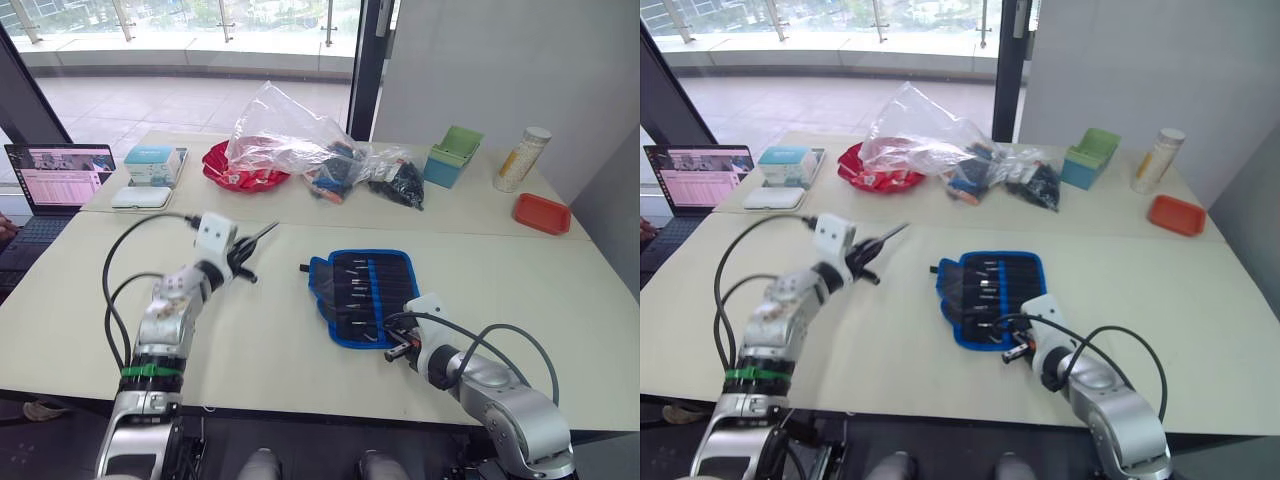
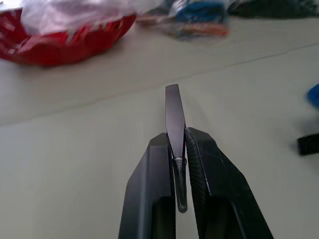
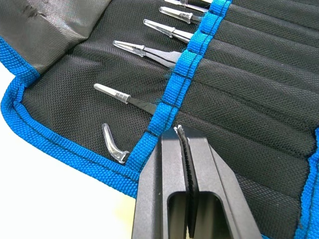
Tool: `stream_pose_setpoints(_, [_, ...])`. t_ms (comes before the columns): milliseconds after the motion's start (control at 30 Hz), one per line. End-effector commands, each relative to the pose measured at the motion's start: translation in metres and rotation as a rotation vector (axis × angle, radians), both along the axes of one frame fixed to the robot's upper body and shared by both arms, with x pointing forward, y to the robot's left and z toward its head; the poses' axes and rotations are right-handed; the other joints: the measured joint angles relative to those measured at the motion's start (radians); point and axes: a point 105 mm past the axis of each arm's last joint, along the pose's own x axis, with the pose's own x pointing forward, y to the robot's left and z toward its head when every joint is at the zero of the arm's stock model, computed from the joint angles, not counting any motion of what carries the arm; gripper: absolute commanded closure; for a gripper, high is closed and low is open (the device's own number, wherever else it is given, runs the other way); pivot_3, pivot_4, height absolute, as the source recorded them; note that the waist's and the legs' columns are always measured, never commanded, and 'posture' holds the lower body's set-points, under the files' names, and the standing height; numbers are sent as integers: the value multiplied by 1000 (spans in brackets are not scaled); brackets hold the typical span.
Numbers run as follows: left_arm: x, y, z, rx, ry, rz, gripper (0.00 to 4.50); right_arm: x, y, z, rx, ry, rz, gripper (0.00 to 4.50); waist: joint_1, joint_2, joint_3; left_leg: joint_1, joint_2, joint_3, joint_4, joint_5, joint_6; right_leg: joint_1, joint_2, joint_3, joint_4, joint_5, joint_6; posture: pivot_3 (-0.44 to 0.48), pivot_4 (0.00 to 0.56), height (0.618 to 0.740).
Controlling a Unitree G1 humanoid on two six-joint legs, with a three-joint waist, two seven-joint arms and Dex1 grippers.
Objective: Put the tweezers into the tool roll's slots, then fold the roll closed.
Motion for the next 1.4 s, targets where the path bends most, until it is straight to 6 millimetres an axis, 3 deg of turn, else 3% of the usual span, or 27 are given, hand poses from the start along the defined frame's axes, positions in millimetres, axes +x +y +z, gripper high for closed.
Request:
stream_pose_setpoints(33, [-27,-51,22,-10,80,-337,4480,-9,-9,-32,-40,142,-40,4500,-6,1,0,0,0,0,0,0,0,0,0,0,0,0,1,0,150,740])
stream_pose_setpoints(167, [-52,-77,9,165,214,-544,4480,-8,-9,-33,-38,141,-42,4500,-20,5,3,1,0,0,-2,0,0,0,0,0,0,-2,4,0,150,740])
stream_pose_setpoints(400, [-69,-90,-13,390,282,-742,4480,-9,-9,-33,-33,134,-65,4500,-17,3,8,1,0,0,-2,0,0,-1,0,0,0,-4,6,0,150,740])
stream_pose_setpoints(833, [-55,-100,-35,512,241,-727,4480,-12,-14,-31,-24,124,-113,4500,-11,4,9,-2,0,0,-1,0,0,-1,0,0,0,-4,6,0,150,740])
stream_pose_setpoints(1233, [-57,-98,-49,539,254,-735,4480,-16,-19,-30,-31,127,-130,4500,-1,4,9,-3,-1,0,0,0,0,-1,0,0,0,-4,6,0,150,740])
stream_pose_setpoints(1400, [-58,-110,-51,540,236,-765,4480,-18,-18,-31,-28,130,-131,4500,11,4,9,-3,-1,0,0,0,1,-1,0,0,0,-3,5,0,150,740])
